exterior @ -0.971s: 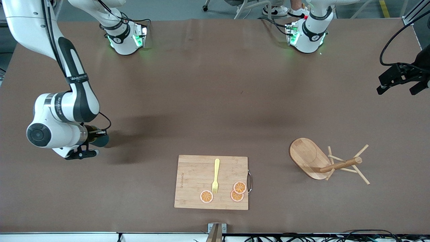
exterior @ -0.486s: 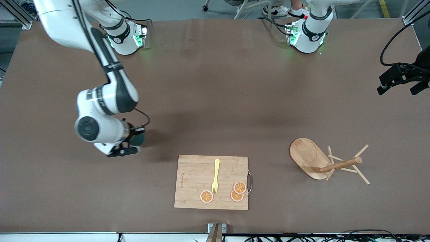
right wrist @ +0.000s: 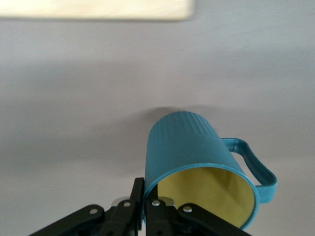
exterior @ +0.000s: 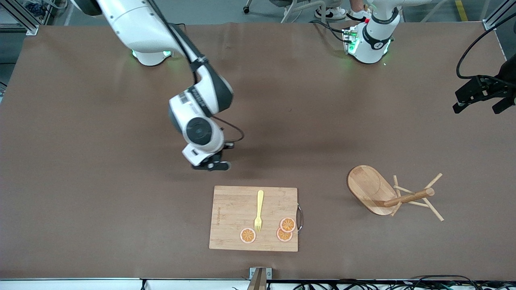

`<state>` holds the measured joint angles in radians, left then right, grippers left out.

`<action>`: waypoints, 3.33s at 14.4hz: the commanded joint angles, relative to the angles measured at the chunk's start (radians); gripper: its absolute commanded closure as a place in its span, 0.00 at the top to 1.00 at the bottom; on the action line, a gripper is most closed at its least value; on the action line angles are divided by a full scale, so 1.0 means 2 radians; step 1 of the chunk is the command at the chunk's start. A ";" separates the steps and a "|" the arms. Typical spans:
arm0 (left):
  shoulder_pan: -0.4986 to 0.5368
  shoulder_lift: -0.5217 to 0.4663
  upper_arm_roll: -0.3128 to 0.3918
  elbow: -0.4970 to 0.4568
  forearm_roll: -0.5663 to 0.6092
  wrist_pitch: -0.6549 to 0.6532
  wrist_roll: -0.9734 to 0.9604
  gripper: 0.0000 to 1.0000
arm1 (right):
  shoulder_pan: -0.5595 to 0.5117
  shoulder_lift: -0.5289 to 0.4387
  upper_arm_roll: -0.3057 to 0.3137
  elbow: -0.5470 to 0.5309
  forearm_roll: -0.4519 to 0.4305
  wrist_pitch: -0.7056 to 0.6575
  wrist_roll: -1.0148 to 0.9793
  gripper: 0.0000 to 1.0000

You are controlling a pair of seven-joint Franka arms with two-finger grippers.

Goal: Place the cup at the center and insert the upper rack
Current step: 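Carry the mug with the right gripper to the table center, set down, then withdraw the right gripper while the left gripper moves toward the mug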

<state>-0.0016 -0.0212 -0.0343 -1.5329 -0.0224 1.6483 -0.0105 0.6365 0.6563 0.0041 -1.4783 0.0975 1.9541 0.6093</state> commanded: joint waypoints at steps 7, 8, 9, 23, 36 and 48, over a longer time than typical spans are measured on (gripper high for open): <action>0.002 -0.002 0.000 0.005 0.000 -0.003 0.003 1.00 | 0.102 0.034 -0.007 0.063 0.046 0.032 0.097 0.00; 0.002 -0.002 0.000 0.005 0.000 -0.003 0.003 1.00 | 0.112 0.034 -0.007 0.064 0.046 0.033 0.106 0.00; 0.002 -0.002 0.000 0.005 0.000 -0.003 0.003 1.00 | 0.118 0.039 -0.007 0.070 0.046 0.033 0.109 0.00; 0.002 0.001 0.002 0.004 -0.016 -0.004 0.007 1.00 | 0.154 0.133 -0.008 0.195 0.043 -0.013 0.144 0.41; -0.011 0.004 -0.060 -0.007 -0.039 -0.034 -0.043 1.00 | 0.077 -0.003 -0.013 0.218 0.042 -0.172 0.142 1.00; -0.024 0.027 -0.289 -0.018 -0.030 0.027 -0.365 1.00 | -0.217 -0.077 -0.023 0.218 0.017 -0.248 -0.066 1.00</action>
<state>-0.0408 0.0245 -0.5631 -1.5597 -0.0909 1.6605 -0.6522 0.2346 0.5535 -0.0558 -1.0107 0.1662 1.4681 0.4896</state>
